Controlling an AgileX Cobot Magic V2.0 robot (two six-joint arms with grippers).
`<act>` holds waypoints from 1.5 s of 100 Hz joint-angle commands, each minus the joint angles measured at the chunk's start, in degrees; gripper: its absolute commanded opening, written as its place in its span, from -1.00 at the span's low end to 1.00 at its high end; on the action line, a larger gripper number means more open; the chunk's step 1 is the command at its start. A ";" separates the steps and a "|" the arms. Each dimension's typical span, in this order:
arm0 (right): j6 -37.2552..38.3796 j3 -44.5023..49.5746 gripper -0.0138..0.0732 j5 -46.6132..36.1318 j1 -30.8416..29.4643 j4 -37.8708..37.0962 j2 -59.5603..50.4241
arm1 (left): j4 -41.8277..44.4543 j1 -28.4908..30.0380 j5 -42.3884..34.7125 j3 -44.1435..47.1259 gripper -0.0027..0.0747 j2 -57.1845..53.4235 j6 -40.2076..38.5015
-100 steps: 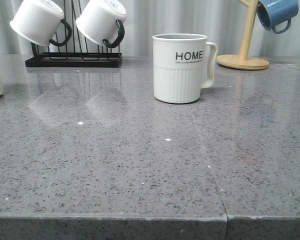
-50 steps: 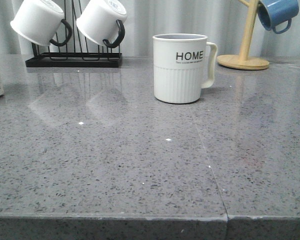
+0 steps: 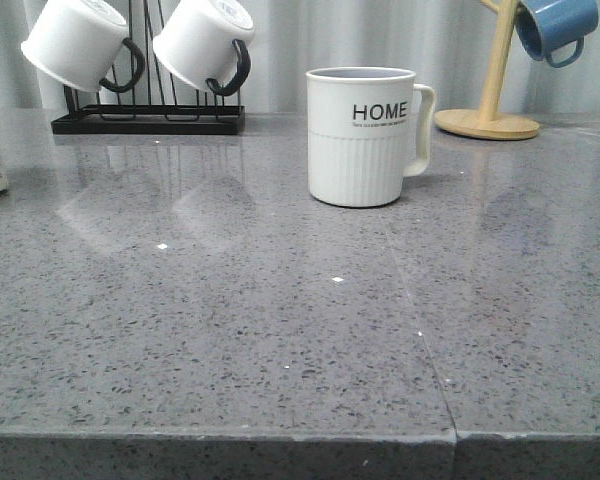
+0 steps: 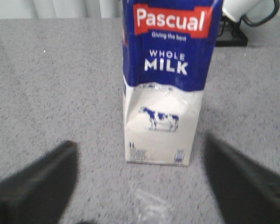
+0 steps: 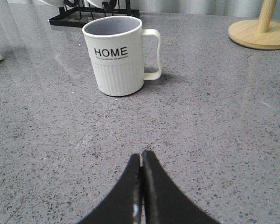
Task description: Place milk next to cup
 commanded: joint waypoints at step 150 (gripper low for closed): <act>-0.22 -1.52 -0.83 -4.03 -0.05 -0.45 0.31 | -4.12 -5.35 -32.56 -9.21 0.69 27.23 -0.36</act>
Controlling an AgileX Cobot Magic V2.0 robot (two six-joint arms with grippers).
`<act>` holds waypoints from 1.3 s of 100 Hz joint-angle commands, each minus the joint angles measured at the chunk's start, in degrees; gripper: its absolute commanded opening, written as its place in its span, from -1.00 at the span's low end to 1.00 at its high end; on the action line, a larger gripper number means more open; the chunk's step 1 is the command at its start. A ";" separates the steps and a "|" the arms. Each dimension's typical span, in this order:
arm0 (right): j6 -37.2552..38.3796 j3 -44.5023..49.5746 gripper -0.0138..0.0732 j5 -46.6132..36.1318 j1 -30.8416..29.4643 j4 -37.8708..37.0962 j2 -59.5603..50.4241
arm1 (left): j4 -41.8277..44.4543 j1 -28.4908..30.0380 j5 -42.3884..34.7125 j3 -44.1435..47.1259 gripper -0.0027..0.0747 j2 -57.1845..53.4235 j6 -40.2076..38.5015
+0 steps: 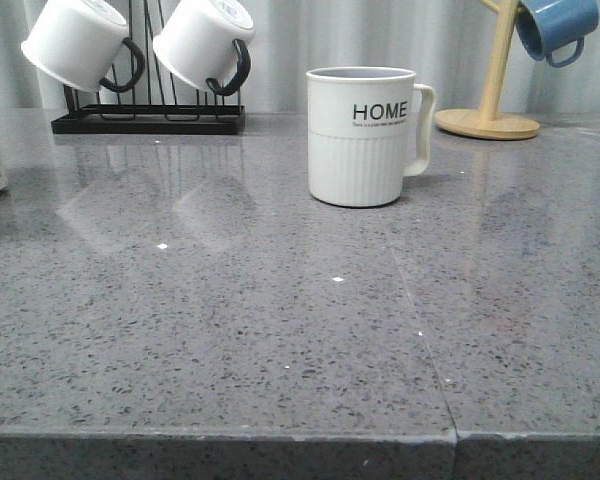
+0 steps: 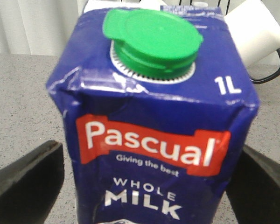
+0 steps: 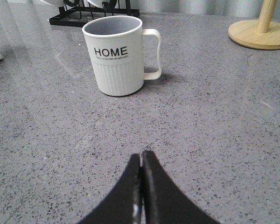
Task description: Place milk next to cup
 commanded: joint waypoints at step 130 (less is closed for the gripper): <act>-0.22 -1.52 -0.83 -4.21 -0.05 -0.45 0.30 | -0.51 -25.71 -6.15 -24.80 -0.10 18.95 -0.36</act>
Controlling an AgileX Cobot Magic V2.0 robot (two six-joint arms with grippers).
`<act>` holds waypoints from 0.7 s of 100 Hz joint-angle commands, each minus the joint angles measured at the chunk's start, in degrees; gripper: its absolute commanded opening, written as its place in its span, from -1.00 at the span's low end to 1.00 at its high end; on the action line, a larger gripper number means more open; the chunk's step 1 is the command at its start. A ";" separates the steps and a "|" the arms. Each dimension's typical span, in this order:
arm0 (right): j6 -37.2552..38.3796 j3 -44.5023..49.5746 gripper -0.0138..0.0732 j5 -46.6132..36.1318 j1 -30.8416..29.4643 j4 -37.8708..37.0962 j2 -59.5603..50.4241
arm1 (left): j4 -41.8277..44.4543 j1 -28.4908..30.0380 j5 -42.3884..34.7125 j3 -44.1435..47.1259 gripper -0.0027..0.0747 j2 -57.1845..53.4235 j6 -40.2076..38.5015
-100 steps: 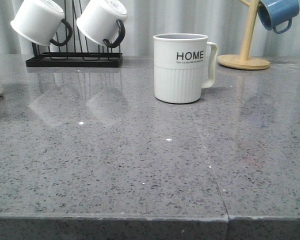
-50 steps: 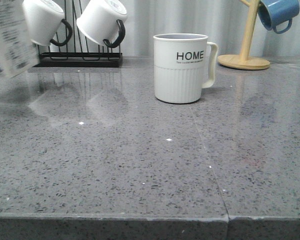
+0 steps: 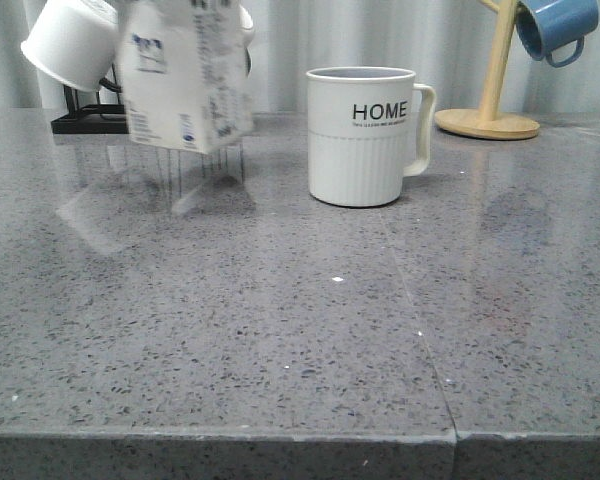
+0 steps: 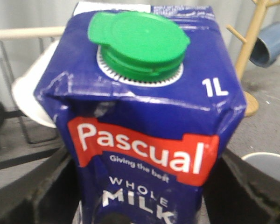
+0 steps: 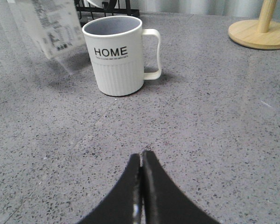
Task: Place milk next to cup
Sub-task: 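Lift the milk carton with the left gripper and carry it beside the mug, then lower the carton onto the table and open the left gripper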
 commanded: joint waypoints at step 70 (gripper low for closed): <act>-0.22 -1.52 -0.83 -4.21 -0.05 -0.42 0.30 | -0.36 -4.31 -4.06 -6.49 0.76 6.14 -0.36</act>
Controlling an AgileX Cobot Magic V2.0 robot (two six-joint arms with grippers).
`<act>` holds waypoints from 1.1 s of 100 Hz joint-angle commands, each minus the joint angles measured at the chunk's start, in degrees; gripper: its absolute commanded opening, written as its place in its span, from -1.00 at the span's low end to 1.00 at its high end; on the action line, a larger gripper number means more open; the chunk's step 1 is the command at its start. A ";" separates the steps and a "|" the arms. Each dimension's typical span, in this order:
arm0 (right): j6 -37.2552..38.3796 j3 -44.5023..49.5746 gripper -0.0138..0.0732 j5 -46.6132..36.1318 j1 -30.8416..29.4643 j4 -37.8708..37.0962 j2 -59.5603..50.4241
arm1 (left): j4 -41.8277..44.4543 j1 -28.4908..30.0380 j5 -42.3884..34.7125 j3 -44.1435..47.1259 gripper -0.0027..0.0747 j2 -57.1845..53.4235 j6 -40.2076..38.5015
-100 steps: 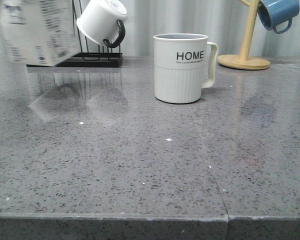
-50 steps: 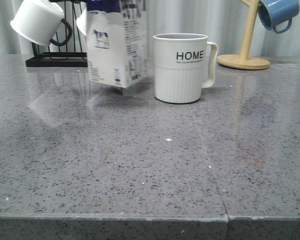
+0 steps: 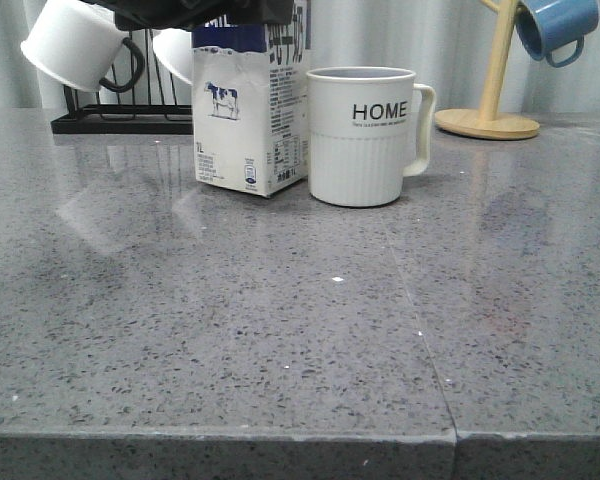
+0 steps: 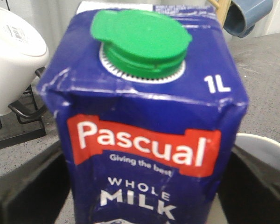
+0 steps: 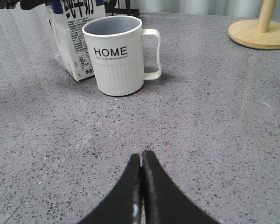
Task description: Place milk next to cup
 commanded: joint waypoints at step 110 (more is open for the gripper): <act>-0.22 -1.52 -0.83 -4.21 -0.05 -0.42 0.30 | 0.15 1.98 -0.15 11.76 -0.37 -22.21 0.00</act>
